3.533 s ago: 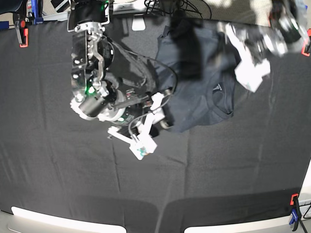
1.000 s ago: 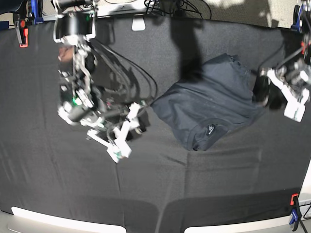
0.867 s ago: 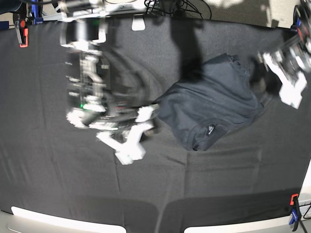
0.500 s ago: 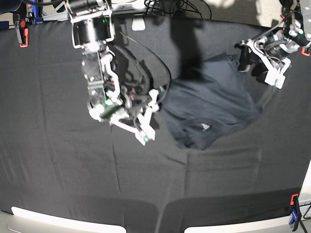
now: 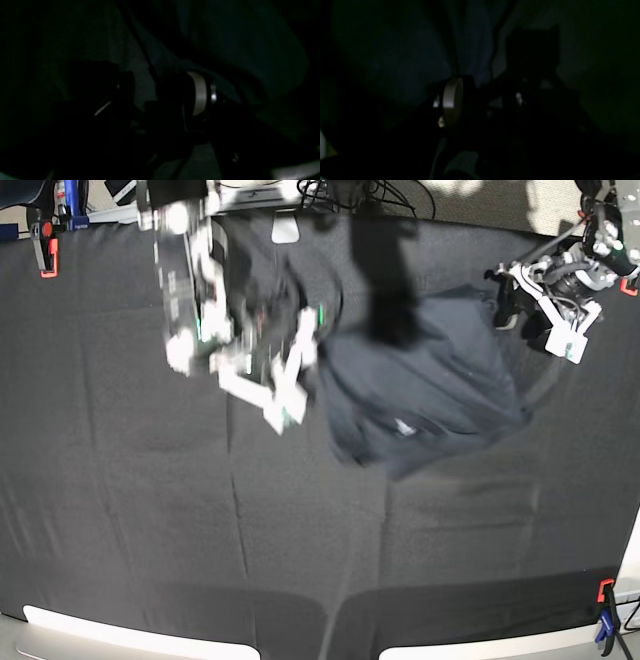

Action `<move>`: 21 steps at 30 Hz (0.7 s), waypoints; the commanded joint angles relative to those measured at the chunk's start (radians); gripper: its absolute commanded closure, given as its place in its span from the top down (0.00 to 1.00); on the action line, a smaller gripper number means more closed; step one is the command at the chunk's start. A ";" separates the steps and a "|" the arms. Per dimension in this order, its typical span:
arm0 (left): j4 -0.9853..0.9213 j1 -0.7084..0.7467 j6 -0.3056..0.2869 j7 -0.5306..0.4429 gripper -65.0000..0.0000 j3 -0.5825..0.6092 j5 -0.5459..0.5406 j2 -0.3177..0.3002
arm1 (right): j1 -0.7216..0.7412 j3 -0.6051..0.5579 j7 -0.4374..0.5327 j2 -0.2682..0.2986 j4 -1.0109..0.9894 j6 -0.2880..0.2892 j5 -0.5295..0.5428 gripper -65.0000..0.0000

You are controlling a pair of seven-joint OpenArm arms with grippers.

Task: Layout the t-shirt on the table in an organized manner, then fold the t-shirt properly
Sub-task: 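Press and smooth the folded navy shirt with the right gripper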

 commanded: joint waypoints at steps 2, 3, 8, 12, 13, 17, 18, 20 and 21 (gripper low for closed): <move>0.015 -0.003 -0.003 -0.028 0.45 -0.006 -0.018 -0.021 | -0.030 -0.001 0.004 0.000 0.090 0.007 0.015 0.38; 0.015 -0.004 -0.003 -0.031 0.45 -0.006 -0.021 -0.029 | -0.048 -0.001 0.002 0.000 0.119 0.007 0.015 0.38; 0.016 -0.018 -0.003 -0.025 0.45 -0.006 -0.056 -0.096 | -0.073 0.002 0.007 0.001 0.201 0.007 -0.024 0.38; 0.025 -0.023 -0.003 0.002 0.45 -0.006 -0.158 -0.145 | -0.019 0.014 0.024 0.003 0.208 0.006 -0.011 0.38; 0.037 -0.023 -0.003 0.020 0.45 -0.008 -0.178 -0.145 | -0.002 0.015 0.024 0.003 0.208 0.005 -0.011 0.38; 0.137 -0.019 -0.003 0.066 0.45 -0.007 -0.227 -0.127 | 0.065 0.015 0.021 0.003 0.208 -0.016 0.025 0.38; 0.169 -0.020 -0.003 0.068 0.45 -0.007 -0.228 -0.116 | 0.081 0.015 0.020 0.003 0.207 -0.026 0.031 0.38; 0.233 -0.020 -0.004 0.065 0.45 -0.006 -0.227 -0.082 | 0.112 0.015 0.021 0.002 0.207 -0.027 0.042 0.38; 0.258 -0.019 -0.004 0.064 0.45 -0.005 -0.227 -0.060 | 0.129 0.014 0.021 0.002 0.207 -0.027 0.042 0.38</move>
